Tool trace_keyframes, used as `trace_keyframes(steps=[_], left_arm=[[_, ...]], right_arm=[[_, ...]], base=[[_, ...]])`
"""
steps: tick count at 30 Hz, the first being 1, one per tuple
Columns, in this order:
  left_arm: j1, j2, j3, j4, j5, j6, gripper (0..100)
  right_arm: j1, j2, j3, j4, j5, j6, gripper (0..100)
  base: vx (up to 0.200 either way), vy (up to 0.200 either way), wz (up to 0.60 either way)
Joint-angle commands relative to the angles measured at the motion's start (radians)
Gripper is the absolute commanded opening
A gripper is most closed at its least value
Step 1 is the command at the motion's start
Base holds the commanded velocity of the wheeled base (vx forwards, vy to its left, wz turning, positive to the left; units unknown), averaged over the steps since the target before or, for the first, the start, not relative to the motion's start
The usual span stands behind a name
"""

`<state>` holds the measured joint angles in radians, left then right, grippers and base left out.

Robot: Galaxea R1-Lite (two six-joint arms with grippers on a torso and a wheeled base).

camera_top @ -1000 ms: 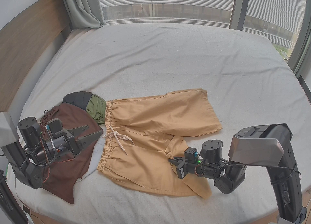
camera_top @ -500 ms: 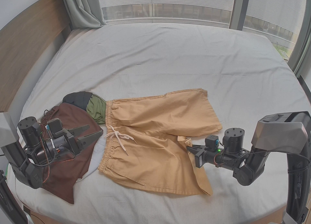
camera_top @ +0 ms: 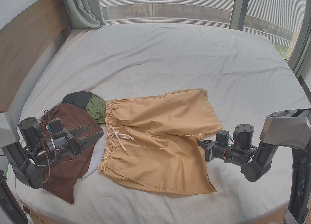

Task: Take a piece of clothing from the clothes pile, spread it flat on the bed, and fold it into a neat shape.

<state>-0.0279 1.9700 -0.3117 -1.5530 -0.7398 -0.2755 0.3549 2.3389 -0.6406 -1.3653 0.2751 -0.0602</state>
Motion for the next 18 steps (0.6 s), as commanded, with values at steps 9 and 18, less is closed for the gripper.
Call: trace_keyframes(steps=[9, 18], left_arm=[[0.0, 0.004, -0.004, -0.001, 0.0, -0.001, 100], [0.0, 0.007, -0.004, -0.001, 0.0, -0.001, 100]], right_arm=[[-0.116, 0.003, 0.01, -0.001, 0.003, 0.007, 0], [-0.211, 0.037, 0.01, -0.001, 0.003, 0.023, 0]], base=[[0.0, 0.0, 0.0], [0.0, 0.0, 0.0]])
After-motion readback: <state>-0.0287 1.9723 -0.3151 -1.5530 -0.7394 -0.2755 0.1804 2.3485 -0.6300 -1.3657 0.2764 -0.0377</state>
